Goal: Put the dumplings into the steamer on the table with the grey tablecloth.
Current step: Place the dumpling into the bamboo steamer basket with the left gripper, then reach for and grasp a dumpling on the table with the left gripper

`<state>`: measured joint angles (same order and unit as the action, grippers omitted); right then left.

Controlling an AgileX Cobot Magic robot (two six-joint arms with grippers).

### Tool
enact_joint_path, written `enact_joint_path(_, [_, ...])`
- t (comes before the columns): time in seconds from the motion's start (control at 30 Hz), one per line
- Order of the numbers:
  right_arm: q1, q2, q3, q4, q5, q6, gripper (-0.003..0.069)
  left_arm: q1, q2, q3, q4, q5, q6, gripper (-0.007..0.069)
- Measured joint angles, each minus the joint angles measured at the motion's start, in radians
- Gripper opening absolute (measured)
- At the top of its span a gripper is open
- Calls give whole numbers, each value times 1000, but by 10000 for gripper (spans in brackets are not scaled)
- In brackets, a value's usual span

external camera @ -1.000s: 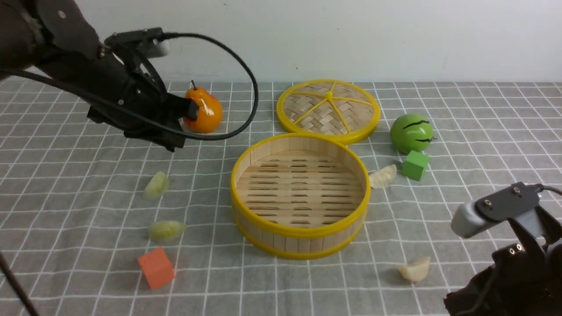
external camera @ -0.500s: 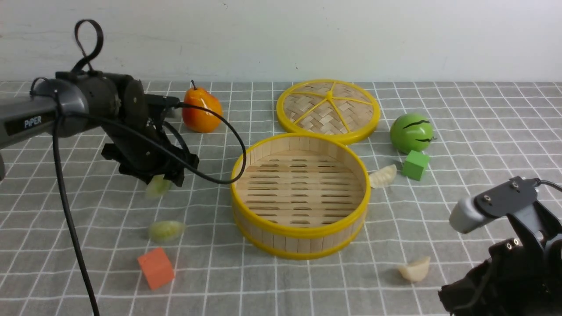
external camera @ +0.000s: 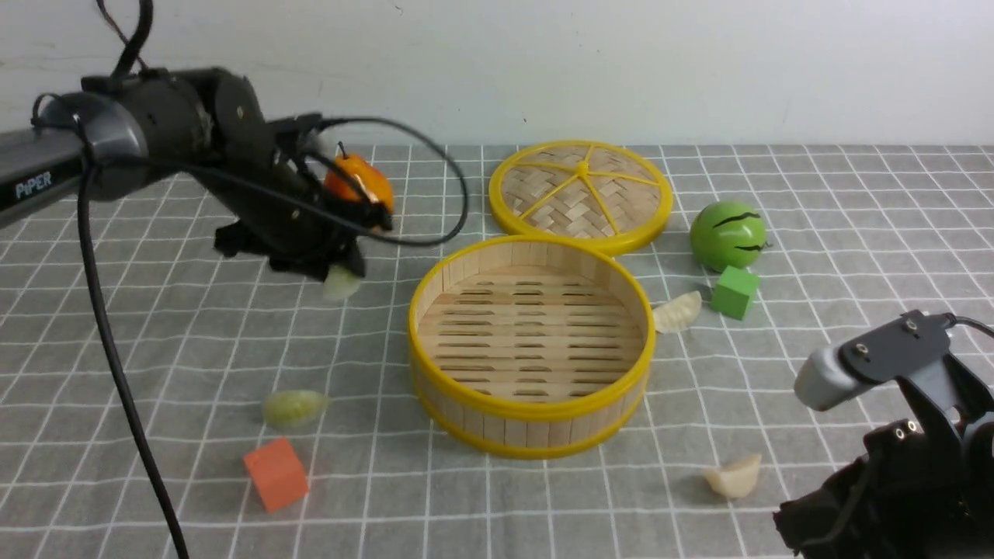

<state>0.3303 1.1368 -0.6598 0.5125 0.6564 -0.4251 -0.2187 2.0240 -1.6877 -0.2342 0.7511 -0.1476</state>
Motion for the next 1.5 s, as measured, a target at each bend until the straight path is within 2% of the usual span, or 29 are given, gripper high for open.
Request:
enact_joint_path(0.07, [0, 0, 0, 2, -1, 0, 38, -78, -32, -17, -125, -71, 53, 234])
enact_joint_path(0.17, [0, 0, 0, 13, -1, 0, 41, -150, -9, -18, -169, -134, 72, 234])
enact_joint_path(0.43, [0, 0, 0, 31, -1, 0, 41, -213, 134, -12, -164, -243, 48, 234])
enact_joint_path(0.5, [0, 0, 0, 31, -1, 0, 43, -215, 141, -11, -161, -267, 47, 258])
enact_joint_path(0.53, [0, 0, 0, 34, -1, 0, 46, -215, 142, -11, -158, -281, 45, 302])
enact_joint_path(0.57, [0, 0, 0, 34, -1, 0, 46, -215, 142, -11, -159, -282, 45, 309])
enact_joint_path(0.67, [0, 0, 0, 37, -1, 0, 50, -215, 142, -11, -152, -285, 45, 403])
enact_joint_path(0.77, [0, 0, 0, 37, -1, 0, 51, -214, 133, -11, -136, -269, 44, 462])
enact_joint_path(0.87, [0, 0, 0, 38, -1, 0, 51, -208, 75, -11, -78, -180, 44, 474])
enact_joint_path(0.93, [0, 0, 0, 38, -1, 0, 52, -203, 6, -15, 11, -97, 45, 474])
enact_joint_path(1.0, [0, 0, 0, 38, -1, 0, 55, -200, -94, -16, 171, 9, 45, 467])
enact_joint_path(1.1, [0, 0, 0, 38, -1, 0, 59, -193, -170, 18, 327, 174, 60, 456])
enact_joint_path(1.17, [0, 0, 0, 38, -1, 0, 61, -181, -178, 76, 365, 247, 111, 453])
enact_joint_path(1.27, [0, 0, 0, 39, 0, 0, 63, -153, -159, 189, 362, 243, 243, 450])
enact_joint_path(1.33, [0, 0, 0, 41, 0, 0, 65, -133, -146, 262, 354, 182, 319, 451])
enact_joint_path(1.5, [0, 0, 0, 49, 4, 0, 73, -94, -126, 321, 350, 66, 394, 451])
